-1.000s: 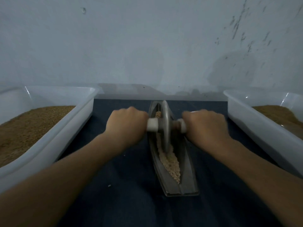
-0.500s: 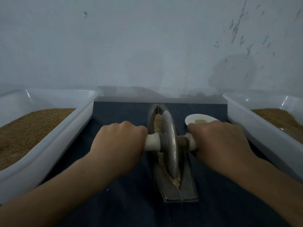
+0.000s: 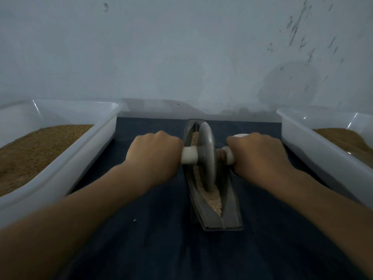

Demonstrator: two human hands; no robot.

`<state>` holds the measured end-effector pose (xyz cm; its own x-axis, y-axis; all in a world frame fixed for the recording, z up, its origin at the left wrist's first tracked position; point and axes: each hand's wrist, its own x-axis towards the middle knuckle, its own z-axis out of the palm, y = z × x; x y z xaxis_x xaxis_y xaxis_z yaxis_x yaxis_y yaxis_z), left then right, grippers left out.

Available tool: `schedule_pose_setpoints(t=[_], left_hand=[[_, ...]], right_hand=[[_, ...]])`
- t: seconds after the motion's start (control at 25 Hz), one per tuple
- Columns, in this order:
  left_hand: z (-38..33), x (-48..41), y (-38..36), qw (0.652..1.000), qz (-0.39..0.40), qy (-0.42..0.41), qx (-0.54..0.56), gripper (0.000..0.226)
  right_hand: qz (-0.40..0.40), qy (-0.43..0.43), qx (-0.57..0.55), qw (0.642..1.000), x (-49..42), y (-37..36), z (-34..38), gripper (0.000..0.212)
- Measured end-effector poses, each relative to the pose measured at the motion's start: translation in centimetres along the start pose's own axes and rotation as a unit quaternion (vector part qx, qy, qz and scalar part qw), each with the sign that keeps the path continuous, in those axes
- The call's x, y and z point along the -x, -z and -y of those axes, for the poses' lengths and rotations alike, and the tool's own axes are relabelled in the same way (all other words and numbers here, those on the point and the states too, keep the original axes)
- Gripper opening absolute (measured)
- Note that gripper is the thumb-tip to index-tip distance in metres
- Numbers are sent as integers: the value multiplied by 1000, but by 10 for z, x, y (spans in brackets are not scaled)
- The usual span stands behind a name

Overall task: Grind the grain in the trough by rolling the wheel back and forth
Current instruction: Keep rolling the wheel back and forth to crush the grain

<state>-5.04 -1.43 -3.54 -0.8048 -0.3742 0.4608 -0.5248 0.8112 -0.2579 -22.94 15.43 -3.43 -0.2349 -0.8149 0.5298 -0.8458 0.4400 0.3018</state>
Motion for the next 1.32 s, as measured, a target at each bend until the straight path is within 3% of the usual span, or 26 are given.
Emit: schedule_pose_setpoints(t=[0.08,0.12,0.24,0.36,0.52,0.68,0.76,0.84,0.92,1.0,1.08,1.24,1.32], left_hand=[[2,16,6,999,-28,-19,-10,36],[2,14,4,1000,-21,-17,-8,35],[-2,-24,-8,999,21,40,-5,7],[-5,-67,-4,997,43,45,-36,14],[-4,-25,2,999,5,5,-37,13],[0,4,17,996,-70,-50,-5,54],[-2,-5,4,999,-6,-28,-17,35],[1,-38,-14,1000,16,24,-6,9],[5,-65,-16,997,56,53,23,14],[3,-66,-10,997,63,51,17,15],[0,-41,-6,999,38,30,4,12],[0,13,13,996,-76,-34,-19,55],[-1,3,7,998,-49,-25,-19,43]], right_hand=[[-56,21,6,998,14,7,0,49],[-49,21,9,999,12,7,-1,51],[12,-30,-2,999,-24,-14,1,36],[102,-85,-69,989,-60,-27,-2,20],[17,-27,-28,999,-16,-18,-4,26],[-38,22,-13,999,22,3,-7,43],[2,1,6,1000,8,-2,-3,39],[36,-51,1,998,-29,-14,2,22],[89,-88,-23,992,-66,-20,4,10],[103,-82,-34,991,-71,-21,1,11],[67,-56,-27,996,-39,-15,0,26],[-36,8,5,999,19,2,-1,48],[-27,0,11,1000,13,-2,-3,48]])
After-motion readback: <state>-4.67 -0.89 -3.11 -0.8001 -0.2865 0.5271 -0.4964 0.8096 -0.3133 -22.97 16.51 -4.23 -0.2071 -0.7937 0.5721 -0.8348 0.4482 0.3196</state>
